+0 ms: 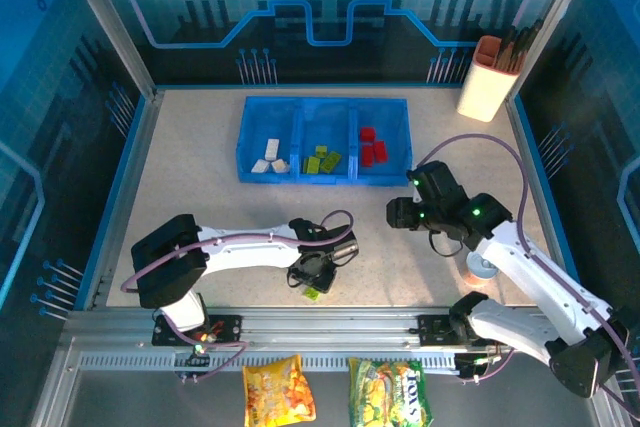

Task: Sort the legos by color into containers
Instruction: Pick up the lego from the middle-left of the table.

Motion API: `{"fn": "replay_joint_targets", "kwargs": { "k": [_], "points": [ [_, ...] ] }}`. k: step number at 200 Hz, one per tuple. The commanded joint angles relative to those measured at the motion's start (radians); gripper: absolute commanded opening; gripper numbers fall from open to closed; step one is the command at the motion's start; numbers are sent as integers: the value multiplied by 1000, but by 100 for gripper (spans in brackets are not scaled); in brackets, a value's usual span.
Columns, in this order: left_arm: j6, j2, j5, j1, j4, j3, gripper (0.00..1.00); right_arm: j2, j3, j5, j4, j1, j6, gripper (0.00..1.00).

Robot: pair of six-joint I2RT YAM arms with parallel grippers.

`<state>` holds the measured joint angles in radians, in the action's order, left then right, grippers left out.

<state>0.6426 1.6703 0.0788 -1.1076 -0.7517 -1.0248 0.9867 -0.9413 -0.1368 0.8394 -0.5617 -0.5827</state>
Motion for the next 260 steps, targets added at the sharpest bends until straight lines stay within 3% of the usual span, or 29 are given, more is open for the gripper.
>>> {"fn": "replay_joint_targets", "kwargs": {
  "k": [1,34,105,170,219,260],
  "points": [
    [-11,10,-35,6,8,12,52,-20,15,-23,35,13,-5,56],
    [-2,35,-63,8,46,37,54,-20,16,-18,34,13,-11,56],
    [-8,73,-62,5,56,39,39,-11,5,-21,37,13,-6,56],
    [-32,50,-20,14,4,-18,36,-8,-7,-28,49,13,0,56],
    [-65,8,-1,72,-20,-63,36,-8,-14,-32,60,13,7,56],
    [-125,6,-3,172,-27,-132,36,-9,-10,-31,63,13,4,56]
  ]
}}
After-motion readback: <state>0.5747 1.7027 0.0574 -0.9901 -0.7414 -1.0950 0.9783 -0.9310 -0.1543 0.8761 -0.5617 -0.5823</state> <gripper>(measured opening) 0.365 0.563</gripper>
